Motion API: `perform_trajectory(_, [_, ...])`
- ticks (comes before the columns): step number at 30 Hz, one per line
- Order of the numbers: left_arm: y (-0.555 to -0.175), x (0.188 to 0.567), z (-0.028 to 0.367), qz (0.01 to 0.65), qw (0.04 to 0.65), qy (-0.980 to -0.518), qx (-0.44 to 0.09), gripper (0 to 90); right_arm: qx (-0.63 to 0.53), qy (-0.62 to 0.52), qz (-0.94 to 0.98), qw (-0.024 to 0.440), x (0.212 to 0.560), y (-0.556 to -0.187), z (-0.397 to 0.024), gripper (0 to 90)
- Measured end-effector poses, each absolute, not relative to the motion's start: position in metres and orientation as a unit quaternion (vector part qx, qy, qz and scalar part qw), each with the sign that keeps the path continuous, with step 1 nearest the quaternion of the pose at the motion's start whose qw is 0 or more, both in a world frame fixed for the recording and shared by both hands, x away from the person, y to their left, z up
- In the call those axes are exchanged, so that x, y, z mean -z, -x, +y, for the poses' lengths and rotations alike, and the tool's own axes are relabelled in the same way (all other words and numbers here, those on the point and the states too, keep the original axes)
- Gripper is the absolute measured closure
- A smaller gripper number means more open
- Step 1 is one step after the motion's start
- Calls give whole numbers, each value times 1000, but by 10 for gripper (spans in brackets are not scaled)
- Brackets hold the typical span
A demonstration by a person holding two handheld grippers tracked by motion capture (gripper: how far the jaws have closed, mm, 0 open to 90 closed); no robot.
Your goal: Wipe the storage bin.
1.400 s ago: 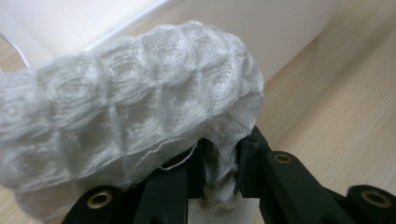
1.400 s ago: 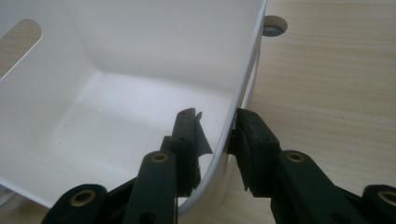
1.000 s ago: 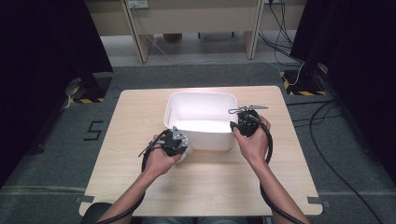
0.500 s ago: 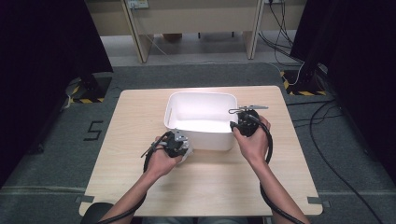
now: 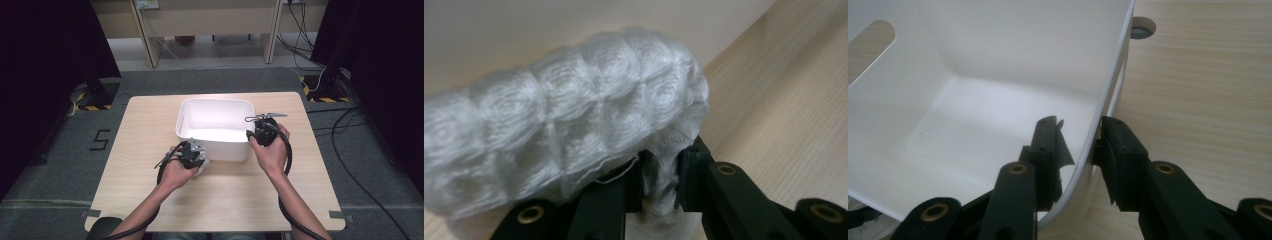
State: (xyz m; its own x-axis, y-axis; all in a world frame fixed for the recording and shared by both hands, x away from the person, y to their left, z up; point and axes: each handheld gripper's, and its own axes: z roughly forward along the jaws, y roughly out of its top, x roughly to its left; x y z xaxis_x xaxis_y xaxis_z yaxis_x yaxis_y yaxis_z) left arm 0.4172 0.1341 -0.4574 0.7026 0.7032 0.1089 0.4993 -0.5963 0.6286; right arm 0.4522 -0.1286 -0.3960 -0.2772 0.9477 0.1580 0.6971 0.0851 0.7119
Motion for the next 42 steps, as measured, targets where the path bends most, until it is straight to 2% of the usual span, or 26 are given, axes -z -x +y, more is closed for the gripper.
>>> perform_trajectory(42, [-411,421,144,348,319,-860,-194,764,-355,-574,716,177,396,-452,-128,695])
